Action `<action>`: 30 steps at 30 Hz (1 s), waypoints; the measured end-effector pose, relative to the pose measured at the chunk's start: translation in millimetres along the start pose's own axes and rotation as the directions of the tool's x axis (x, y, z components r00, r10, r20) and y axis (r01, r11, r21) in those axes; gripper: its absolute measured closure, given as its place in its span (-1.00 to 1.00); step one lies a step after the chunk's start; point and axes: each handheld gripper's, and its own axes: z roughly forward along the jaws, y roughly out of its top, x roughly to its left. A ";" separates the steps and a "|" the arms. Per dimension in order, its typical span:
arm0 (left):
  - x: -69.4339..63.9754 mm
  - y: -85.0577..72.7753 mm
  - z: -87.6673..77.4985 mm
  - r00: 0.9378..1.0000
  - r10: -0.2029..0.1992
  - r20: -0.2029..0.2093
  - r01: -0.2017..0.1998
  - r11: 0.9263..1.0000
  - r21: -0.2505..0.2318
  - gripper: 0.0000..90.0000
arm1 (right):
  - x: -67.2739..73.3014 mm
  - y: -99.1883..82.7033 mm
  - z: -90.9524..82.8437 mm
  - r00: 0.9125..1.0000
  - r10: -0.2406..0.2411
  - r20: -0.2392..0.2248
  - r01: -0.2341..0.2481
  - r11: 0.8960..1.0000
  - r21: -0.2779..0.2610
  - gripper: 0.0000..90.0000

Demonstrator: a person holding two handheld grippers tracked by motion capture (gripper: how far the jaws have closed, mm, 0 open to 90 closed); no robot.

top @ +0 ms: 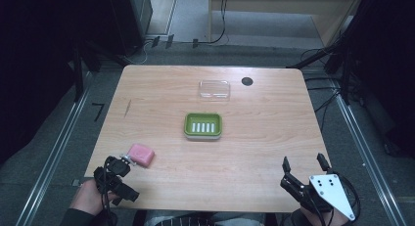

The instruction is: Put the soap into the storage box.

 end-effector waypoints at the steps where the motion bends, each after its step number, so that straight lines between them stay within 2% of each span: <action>1: -0.4 0.4 -1.2 1.000 -0.002 -0.006 0.002 1.000 -0.015 -0.98 | -0.4 -0.2 0.3 1.000 0.003 0.001 -0.003 1.000 0.000 -0.72; 10: -0.8 5.1 -5.5 1.000 -0.020 0.004 0.020 0.998 -0.059 -0.98 | -0.6 -0.2 0.9 1.000 0.002 -0.003 -0.002 1.000 0.003 -0.72; 18: -0.4 10.9 -9.4 1.000 -0.012 0.001 0.012 0.996 -0.092 -0.98 | -2.4 -1.2 0.4 1.000 0.006 -0.001 -0.006 1.000 0.006 -0.72; 30: -0.6 15.4 -12.1 1.000 -0.022 0.010 0.023 0.994 -0.106 -0.98 | -0.7 -1.0 0.5 1.000 -0.007 -0.004 0.007 1.000 0.007 -0.72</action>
